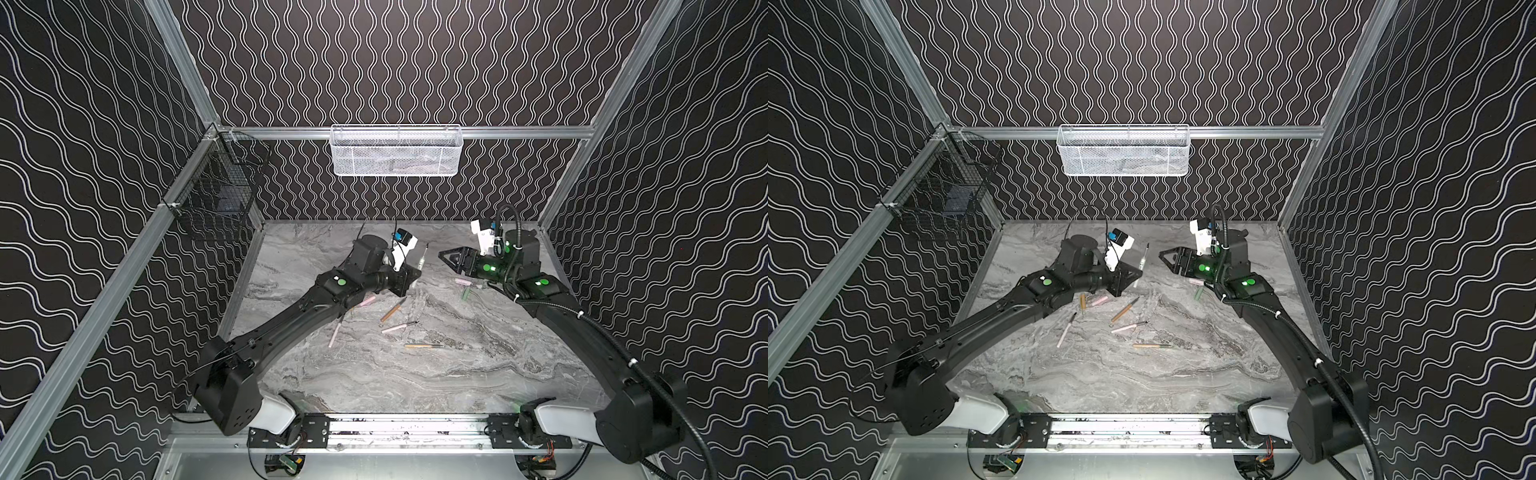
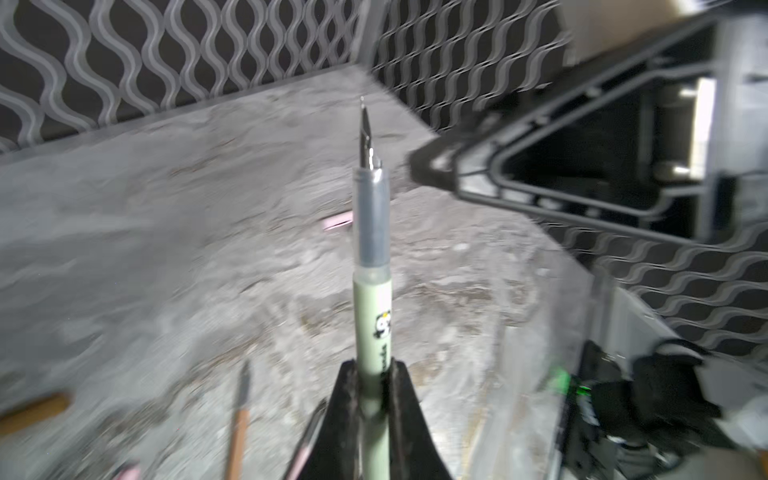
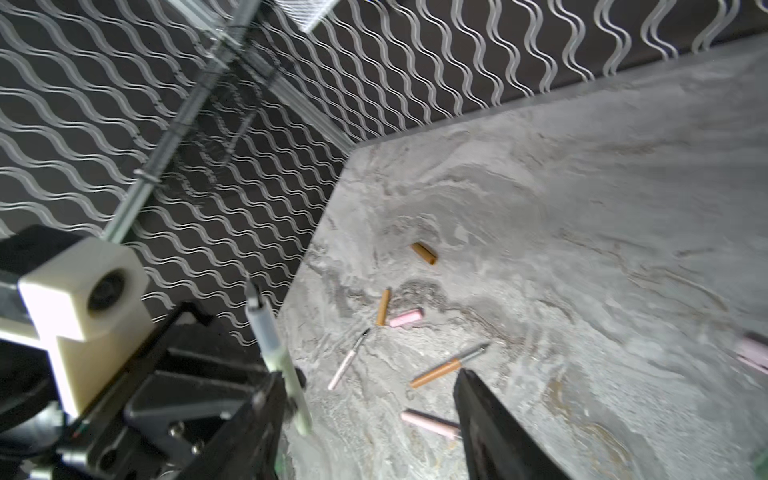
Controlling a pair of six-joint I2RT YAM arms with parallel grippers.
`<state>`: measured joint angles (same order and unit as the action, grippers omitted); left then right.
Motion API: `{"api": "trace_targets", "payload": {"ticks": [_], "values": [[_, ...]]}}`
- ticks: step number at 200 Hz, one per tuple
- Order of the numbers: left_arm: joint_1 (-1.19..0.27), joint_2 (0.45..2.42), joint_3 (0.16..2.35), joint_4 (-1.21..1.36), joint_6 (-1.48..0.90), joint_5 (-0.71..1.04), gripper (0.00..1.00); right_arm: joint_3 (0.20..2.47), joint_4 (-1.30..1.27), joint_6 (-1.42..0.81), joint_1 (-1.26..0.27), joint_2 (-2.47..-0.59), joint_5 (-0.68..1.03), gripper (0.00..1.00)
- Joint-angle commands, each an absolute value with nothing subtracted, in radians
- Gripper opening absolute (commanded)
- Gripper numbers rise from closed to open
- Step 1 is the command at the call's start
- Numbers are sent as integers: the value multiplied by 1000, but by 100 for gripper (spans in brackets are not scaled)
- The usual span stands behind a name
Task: Insert the pens into the pen caps
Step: 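Lift the green pen upright while the right gripper approaches it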
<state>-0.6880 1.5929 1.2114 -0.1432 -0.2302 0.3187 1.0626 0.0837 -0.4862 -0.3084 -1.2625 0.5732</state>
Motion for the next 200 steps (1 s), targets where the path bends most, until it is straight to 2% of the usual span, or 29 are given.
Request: {"api": "trace_targets", "payload": {"ticks": [1, 93, 141, 183, 200], "values": [[-693, 1578, 1197, -19, -249, 374, 0, 1074, 57, -496, -311, -1221, 604, 65], [-709, 1582, 1193, -6, -264, 409, 0, 1051, 47, -464, -371, -1174, 655, 51], [-709, 1591, 1193, 0, -270, 431, 0, 1074, 30, -467, -388, -1218, 631, 39], [-709, 1594, 1197, 4, -273, 467, 0, 1114, 37, -467, -399, -1256, 623, 37], [-712, 1597, 1203, 3, -281, 484, 0, 1117, 29, -471, -402, -1263, 615, 31]]}}
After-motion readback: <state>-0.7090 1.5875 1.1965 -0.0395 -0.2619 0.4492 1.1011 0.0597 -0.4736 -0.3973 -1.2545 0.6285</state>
